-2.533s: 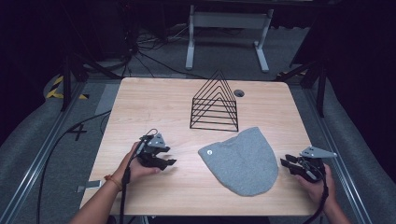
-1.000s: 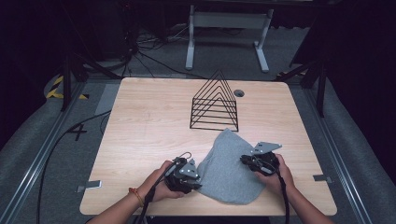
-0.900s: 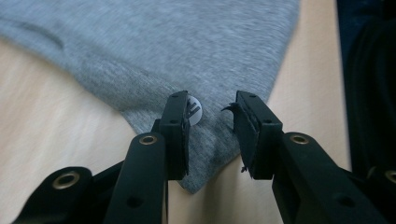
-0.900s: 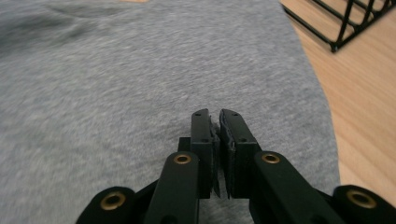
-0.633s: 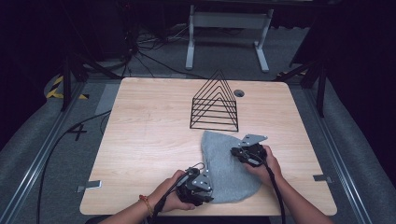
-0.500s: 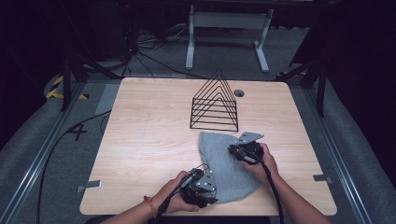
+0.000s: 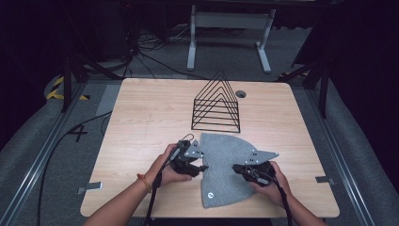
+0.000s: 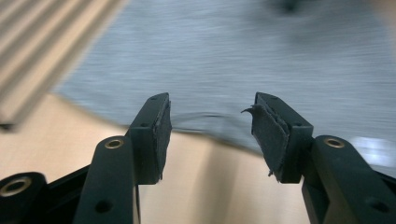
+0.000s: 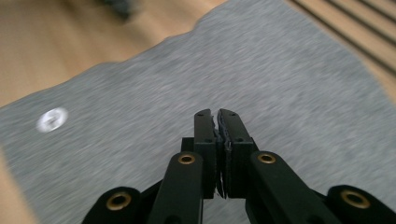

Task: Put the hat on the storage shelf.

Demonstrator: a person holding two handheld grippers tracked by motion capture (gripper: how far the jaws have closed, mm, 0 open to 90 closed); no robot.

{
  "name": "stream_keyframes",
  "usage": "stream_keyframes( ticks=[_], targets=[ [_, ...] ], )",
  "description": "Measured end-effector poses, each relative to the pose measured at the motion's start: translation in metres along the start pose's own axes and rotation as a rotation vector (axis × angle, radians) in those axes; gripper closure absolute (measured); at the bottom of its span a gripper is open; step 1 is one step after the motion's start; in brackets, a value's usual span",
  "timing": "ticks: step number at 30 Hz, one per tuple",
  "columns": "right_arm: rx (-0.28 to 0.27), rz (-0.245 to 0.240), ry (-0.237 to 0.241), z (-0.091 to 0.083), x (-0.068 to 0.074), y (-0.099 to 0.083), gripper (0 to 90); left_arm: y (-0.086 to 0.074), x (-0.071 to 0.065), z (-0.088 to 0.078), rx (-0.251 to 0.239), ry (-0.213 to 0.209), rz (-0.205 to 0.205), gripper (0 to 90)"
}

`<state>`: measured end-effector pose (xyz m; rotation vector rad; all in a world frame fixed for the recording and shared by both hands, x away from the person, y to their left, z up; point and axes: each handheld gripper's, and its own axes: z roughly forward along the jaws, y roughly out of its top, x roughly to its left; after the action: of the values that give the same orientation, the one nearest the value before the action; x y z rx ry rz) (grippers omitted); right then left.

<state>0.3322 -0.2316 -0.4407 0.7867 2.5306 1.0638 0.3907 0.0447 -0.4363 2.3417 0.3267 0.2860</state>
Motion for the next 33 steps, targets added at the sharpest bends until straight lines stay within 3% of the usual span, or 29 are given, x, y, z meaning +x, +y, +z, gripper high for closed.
stream_keyframes(
  ticks=[2,3,4,5,8,9,10,12,13,16,18,20,22,24,26,29,33],
  targets=[
    [0.008,0.001,0.014,-0.002,0.006,-0.004,89.1,-0.001,0.013,0.008,-0.020,-0.001,-0.044,47.2],
    [0.003,0.013,0.027,-0.003,0.010,-0.007,89.3,-0.001,0.017,0.015,-0.013,0.045,-0.026,47.3],
    [0.005,0.013,0.038,-0.004,0.014,-0.009,89.4,0.000,0.020,0.019,-0.006,0.058,-0.018,47.6],
    [0.008,0.008,0.044,-0.004,0.017,-0.011,89.5,0.000,0.026,0.025,-0.006,0.047,-0.032,47.6],
    [0.019,-0.005,0.087,-0.006,0.029,-0.016,89.4,0.002,0.037,0.036,-0.022,0.078,-0.060,48.3],
    [0.023,-0.008,0.097,-0.007,0.031,-0.017,89.3,0.004,0.039,0.040,0.000,0.133,-0.049,49.5],
    [0.033,-0.013,0.110,-0.007,0.035,-0.018,89.3,0.005,0.041,0.043,0.023,0.158,-0.051,50.6],
    [0.058,-0.036,0.108,-0.007,0.041,-0.021,89.1,0.004,0.050,0.048,0.030,0.156,-0.072,50.1],
    [0.065,-0.038,0.114,-0.007,0.042,-0.022,89.1,0.003,0.052,0.049,0.042,0.166,-0.056,50.4],
    [0.084,-0.037,0.111,-0.007,0.040,-0.026,89.1,0.003,0.053,0.049,0.046,0.159,-0.067,52.5],
    [0.089,-0.030,0.109,-0.008,0.037,-0.027,89.0,0.003,0.047,0.046,0.067,0.161,-0.047,54.4],
    [0.102,0.004,0.139,-0.011,0.028,-0.028,88.4,0.001,0.042,0.041,0.083,0.169,-0.044,55.5],
    [0.106,0.016,0.111,-0.014,0.020,-0.031,88.1,-0.006,0.035,0.033,0.095,0.150,-0.076,55.6],
    [0.109,0.009,0.066,-0.017,0.011,-0.033,87.4,-0.013,0.025,0.022,0.109,0.131,-0.081,56.3],
    [0.109,0.032,0.029,-0.017,0.002,-0.034,87.4,-0.020,0.017,0.015,0.105,0.088,-0.097,59.2],
    [0.107,0.042,-0.051,-0.015,-0.013,-0.032,87.4,-0.032,-0.001,0.003,0.080,0.041,-0.121,60.7],
    [0.090,0.090,-0.100,-0.010,-0.033,-0.031,87.4,-0.042,-0.022,-0.004,0.050,0.000,-0.135,60.9]
  ],
)
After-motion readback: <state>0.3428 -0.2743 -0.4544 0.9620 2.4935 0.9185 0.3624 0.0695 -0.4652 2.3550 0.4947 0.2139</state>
